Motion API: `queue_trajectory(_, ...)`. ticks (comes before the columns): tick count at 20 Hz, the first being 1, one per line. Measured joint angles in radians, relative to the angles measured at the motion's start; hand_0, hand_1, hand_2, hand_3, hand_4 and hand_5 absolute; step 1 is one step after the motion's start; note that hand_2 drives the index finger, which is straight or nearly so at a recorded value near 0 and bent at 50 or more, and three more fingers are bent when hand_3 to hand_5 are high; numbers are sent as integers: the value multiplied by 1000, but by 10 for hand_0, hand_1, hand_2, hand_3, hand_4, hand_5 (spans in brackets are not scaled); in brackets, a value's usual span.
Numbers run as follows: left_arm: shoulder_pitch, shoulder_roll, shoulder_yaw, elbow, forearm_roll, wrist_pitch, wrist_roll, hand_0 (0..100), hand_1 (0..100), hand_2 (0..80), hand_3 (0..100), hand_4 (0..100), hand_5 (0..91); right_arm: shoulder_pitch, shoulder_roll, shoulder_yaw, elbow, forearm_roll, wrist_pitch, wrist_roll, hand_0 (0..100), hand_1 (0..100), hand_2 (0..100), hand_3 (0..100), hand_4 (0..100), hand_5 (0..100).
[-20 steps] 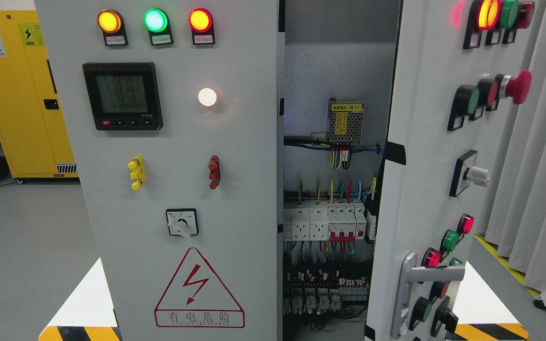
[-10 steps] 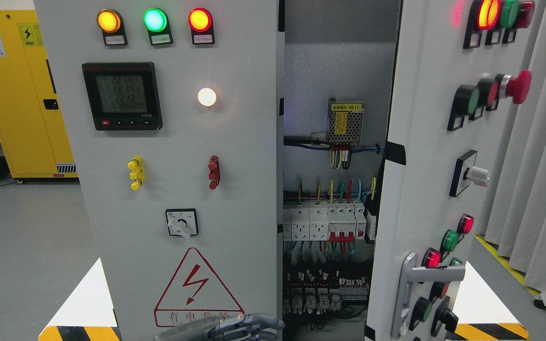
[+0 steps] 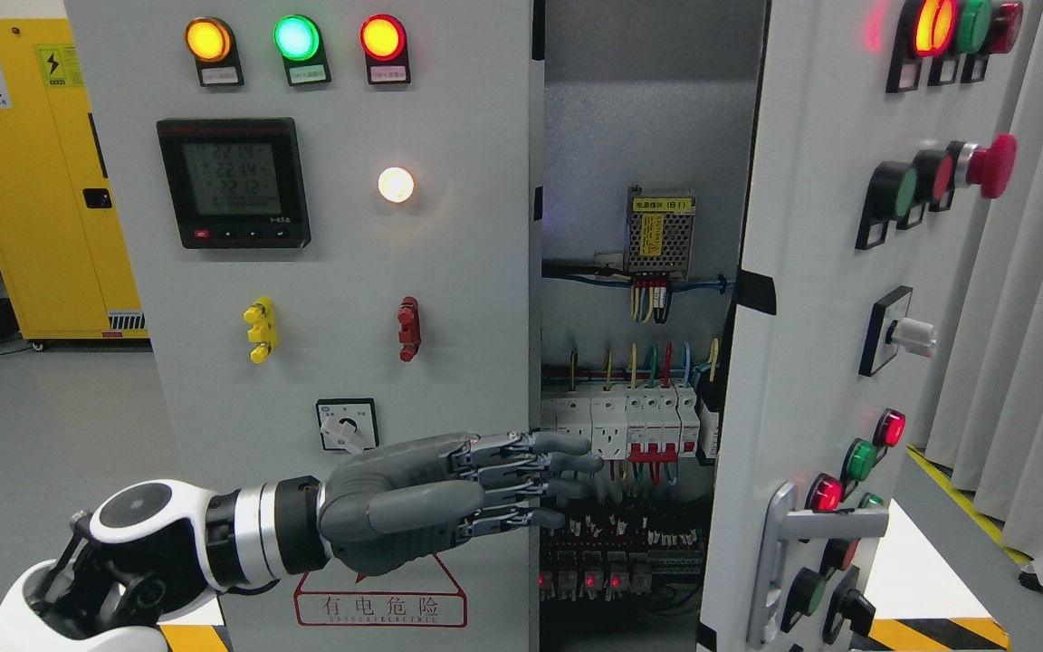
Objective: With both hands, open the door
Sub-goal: 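Reach the left hand into the gap behind the partly open door's edge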
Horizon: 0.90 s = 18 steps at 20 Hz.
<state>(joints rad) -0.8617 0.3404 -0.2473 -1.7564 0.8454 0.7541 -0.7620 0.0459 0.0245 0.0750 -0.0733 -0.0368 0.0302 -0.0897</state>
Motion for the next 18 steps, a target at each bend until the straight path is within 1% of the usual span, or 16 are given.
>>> queue_trajectory(2, -59, -29, 0, 33, 20, 19, 37, 120, 556, 0, 0, 0, 0, 0, -4, 0, 0, 0, 0, 0, 0, 500, 40, 0, 0, 0)
queue_trajectory(5, -148, -72, -2, 92, 64, 32, 118, 120, 556, 0, 0, 0, 0, 0, -9, 0, 0, 0, 0, 0, 0, 500, 40, 0, 0, 0)
queue_trajectory(7, -195, -100, -5, 128, 84, 37, 145, 120, 556, 0, 0, 0, 0, 0, -12, 1, 0, 0, -1, 0, 0, 500, 40, 0, 0, 0)
queue_trajectory(9, -229, -129, -7, 157, 99, 43, 159, 120, 556, 0, 0, 0, 0, 0, -14, 1, 0, 0, -1, 0, 0, 500, 40, 0, 0, 0)
queue_trajectory(12, -263, -169, -12, 193, 114, 56, 166, 120, 556, 0, 0, 0, 0, 0, -17, 1, 1, 0, -1, 0, 0, 500, 40, 0, 0, 0)
queue_trajectory(18, -297, -224, -36, 239, 156, 69, 169, 120, 556, 0, 0, 0, 0, 2, -20, 1, 1, 0, -1, 0, 0, 500, 40, 0, 0, 0)
